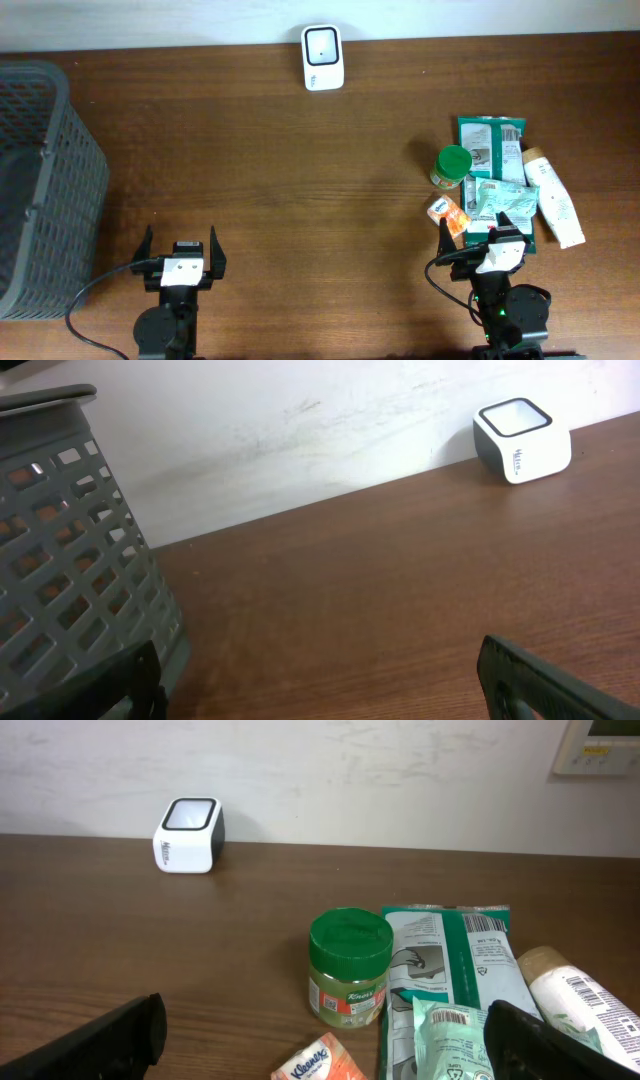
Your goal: Scan the item barcode
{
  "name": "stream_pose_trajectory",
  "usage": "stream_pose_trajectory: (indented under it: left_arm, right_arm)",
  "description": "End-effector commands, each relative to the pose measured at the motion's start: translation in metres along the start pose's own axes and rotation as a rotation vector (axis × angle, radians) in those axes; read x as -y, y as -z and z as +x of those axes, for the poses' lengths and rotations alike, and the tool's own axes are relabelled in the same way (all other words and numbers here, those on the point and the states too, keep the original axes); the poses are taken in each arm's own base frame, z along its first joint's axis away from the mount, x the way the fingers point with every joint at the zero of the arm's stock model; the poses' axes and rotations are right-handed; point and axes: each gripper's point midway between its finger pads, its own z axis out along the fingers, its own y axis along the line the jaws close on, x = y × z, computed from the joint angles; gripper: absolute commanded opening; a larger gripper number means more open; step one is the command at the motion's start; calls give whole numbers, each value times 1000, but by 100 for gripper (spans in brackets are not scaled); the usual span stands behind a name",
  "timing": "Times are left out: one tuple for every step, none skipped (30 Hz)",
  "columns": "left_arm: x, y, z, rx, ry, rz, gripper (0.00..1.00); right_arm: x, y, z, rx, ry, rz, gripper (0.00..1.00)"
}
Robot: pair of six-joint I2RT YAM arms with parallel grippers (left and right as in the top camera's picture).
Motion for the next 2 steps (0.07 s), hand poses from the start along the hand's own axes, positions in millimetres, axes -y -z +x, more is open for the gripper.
stream_pose_trajectory:
  left_arm:
    - [-1, 0, 0, 1, -19, -6, 99]
    - [-1, 0, 0, 1, -19, -6, 99]
  right_arm:
    - [0, 0, 3, -5, -2, -2, 98]
    - [0, 0, 3, -5, -2, -2, 98]
